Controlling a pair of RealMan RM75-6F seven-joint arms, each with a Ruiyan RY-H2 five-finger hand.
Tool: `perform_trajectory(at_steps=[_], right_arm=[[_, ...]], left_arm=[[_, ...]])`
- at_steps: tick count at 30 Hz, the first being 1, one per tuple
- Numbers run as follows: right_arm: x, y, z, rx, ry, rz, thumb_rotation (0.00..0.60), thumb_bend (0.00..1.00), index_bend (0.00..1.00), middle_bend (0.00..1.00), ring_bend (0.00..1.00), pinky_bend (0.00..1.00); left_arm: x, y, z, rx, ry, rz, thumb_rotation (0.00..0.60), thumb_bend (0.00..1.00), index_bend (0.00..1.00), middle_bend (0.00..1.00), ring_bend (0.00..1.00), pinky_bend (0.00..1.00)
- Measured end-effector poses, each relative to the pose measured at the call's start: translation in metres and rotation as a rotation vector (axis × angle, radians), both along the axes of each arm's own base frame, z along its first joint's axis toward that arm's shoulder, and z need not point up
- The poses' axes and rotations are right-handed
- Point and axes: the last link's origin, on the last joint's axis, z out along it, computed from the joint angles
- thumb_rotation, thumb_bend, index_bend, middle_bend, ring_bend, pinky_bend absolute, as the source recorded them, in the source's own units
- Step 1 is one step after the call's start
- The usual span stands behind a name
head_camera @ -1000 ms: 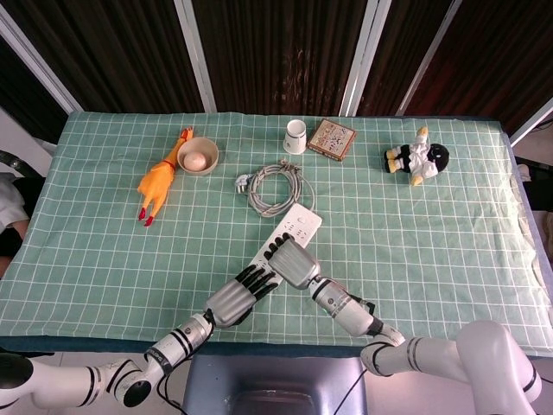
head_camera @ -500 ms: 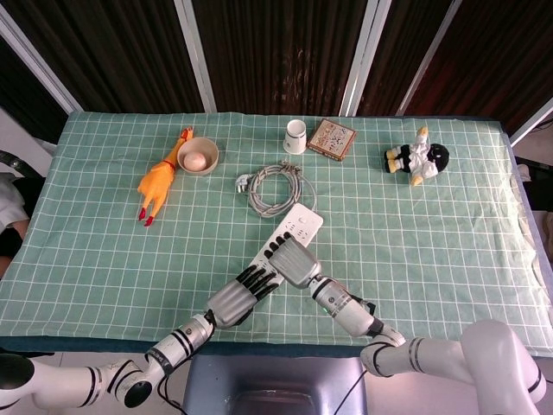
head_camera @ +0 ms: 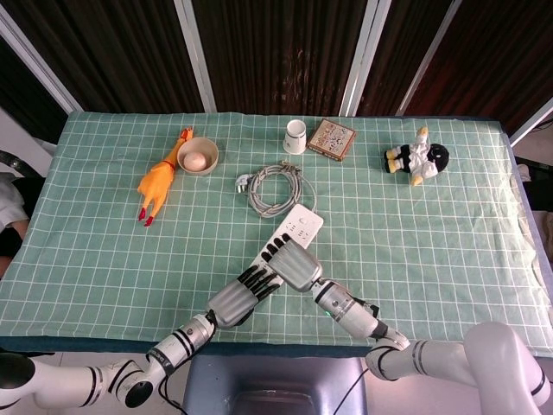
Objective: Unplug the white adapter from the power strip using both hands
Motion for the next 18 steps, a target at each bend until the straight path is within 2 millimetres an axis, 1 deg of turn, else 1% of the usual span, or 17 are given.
perform_trajectory(at_steps=[4, 8, 12, 16, 18], right_arm=[[-0.001, 0.002, 0.012, -0.012, -0.025, 0.017, 0.600, 0.40, 0.84, 0.61, 0.45, 0.54], [-0.008, 0.004, 0.028, -0.032, -0.024, 0.033, 0.600, 0.40, 0.84, 0.61, 0.45, 0.54], [-0.024, 0.006, 0.049, -0.062, 0.014, 0.044, 0.600, 0.40, 0.84, 0.61, 0.45, 0.54], [-0.050, 0.009, 0.072, -0.111, 0.113, 0.052, 0.600, 0.40, 0.83, 0.61, 0.45, 0.54], [-0.064, 0.011, 0.082, -0.139, 0.184, 0.055, 0.600, 0.40, 0.82, 0.61, 0.44, 0.54]], left_arm=[[0.004, 0.002, 0.005, 0.014, -0.040, -0.004, 0.600, 0.66, 0.00, 0.00, 0.00, 0.00], [0.009, 0.004, 0.014, 0.027, -0.101, 0.000, 0.600, 0.65, 0.00, 0.00, 0.00, 0.00], [0.015, 0.009, 0.029, 0.047, -0.179, -0.002, 0.600, 0.64, 0.00, 0.00, 0.00, 0.00], [0.018, 0.019, 0.051, 0.088, -0.248, -0.002, 0.600, 0.62, 0.00, 0.00, 0.00, 0.00], [0.018, 0.022, 0.058, 0.100, -0.265, 0.002, 0.600, 0.61, 0.00, 0.00, 0.00, 0.00]])
